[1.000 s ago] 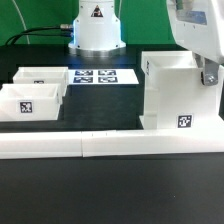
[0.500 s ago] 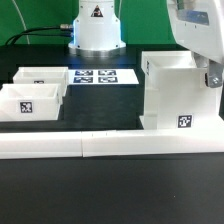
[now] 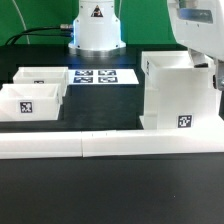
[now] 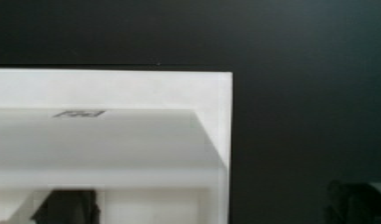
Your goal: Assemble drawer
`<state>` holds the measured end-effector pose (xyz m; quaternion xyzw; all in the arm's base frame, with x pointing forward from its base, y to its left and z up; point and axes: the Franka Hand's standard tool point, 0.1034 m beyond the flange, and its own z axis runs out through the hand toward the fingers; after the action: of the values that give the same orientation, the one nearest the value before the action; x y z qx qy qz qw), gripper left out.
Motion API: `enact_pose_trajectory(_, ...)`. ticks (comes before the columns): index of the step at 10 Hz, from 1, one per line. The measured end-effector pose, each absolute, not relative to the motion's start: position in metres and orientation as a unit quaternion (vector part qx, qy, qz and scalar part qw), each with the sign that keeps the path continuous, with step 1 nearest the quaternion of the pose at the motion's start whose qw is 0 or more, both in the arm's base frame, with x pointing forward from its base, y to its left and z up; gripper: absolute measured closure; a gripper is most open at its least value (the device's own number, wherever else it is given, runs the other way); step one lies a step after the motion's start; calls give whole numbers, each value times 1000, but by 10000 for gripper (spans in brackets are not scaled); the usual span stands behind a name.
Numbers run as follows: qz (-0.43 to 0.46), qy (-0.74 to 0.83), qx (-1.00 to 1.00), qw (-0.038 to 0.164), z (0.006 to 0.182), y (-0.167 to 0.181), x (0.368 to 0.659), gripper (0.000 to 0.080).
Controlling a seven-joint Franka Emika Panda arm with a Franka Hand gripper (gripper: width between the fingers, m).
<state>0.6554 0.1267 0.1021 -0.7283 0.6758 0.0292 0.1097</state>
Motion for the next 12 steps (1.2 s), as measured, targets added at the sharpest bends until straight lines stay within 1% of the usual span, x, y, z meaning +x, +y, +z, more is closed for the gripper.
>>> enact_pose_trajectory(2,24,583,-804,118,118,118,644,151)
enact_pose_trajectory(4,18,528,-840,124,141,110,636,151)
enact_pose_trajectory(6,17,513,-850,122,135,111,635,151)
enact_pose_trajectory(8,15,481,-869,118,135,108,633,151)
enact_pose_trajectory(9,19,373,-921,108,134,100,625,151)
enact_pose_trajectory(10,37,275,-956,93,137,90,616,151)
enact_pose_trajectory(11,42,211,-973,82,141,84,616,151)
enact_pose_trajectory(12,23,200,-976,88,142,80,622,151)
